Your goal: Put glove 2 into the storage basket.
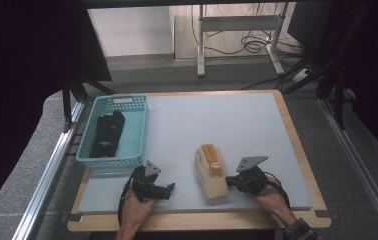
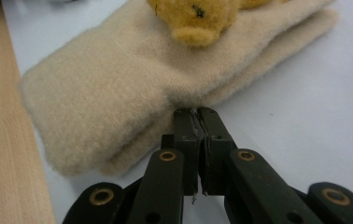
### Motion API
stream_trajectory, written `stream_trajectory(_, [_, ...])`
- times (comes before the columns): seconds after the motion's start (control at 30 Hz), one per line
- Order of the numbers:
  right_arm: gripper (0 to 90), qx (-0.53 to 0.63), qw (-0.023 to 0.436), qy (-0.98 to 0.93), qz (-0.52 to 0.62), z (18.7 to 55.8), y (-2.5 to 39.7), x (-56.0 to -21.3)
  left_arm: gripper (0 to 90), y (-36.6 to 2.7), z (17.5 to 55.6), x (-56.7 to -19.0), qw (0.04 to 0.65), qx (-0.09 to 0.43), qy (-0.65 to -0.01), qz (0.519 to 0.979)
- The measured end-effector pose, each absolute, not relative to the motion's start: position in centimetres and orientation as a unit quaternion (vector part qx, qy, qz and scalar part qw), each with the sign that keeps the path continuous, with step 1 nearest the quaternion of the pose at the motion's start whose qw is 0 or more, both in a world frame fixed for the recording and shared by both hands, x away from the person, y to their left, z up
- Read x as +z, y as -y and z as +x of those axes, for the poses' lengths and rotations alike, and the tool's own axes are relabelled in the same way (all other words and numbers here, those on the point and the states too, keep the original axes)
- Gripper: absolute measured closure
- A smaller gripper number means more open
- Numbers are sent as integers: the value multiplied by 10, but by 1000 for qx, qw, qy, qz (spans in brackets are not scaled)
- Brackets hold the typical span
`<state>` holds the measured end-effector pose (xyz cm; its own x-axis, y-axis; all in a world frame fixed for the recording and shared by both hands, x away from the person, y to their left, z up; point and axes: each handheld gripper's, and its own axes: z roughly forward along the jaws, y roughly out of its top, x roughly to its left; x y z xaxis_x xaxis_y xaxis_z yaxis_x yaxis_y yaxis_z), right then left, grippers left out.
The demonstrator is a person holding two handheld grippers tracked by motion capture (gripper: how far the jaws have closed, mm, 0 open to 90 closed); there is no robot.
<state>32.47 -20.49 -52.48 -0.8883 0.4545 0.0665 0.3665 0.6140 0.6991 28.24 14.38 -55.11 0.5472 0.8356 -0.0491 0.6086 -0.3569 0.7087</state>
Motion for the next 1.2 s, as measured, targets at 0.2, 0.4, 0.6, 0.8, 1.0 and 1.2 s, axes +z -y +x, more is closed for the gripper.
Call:
stream_trajectory(0.2, [852,378,51,-898,219,319,191,-527,3,-153,280,-552,345,164,-447,809])
stream_trajectory(0.4, [845,379,46,-901,206,315,166,-529,15,-167,280,-552,344,165,-454,805])
stream_trajectory(0.6, [845,381,50,-900,205,313,144,-530,22,-167,279,-553,347,168,-454,803])
stream_trajectory(0.8, [841,383,63,-899,203,314,125,-532,21,-166,277,-554,350,174,-456,799])
stream_trajectory(1.0, [823,381,65,-900,200,313,119,-532,21,-166,276,-556,356,177,-460,794])
stream_trajectory(1.2, [772,390,72,-895,206,312,132,-527,20,-166,276,-556,355,177,-460,794])
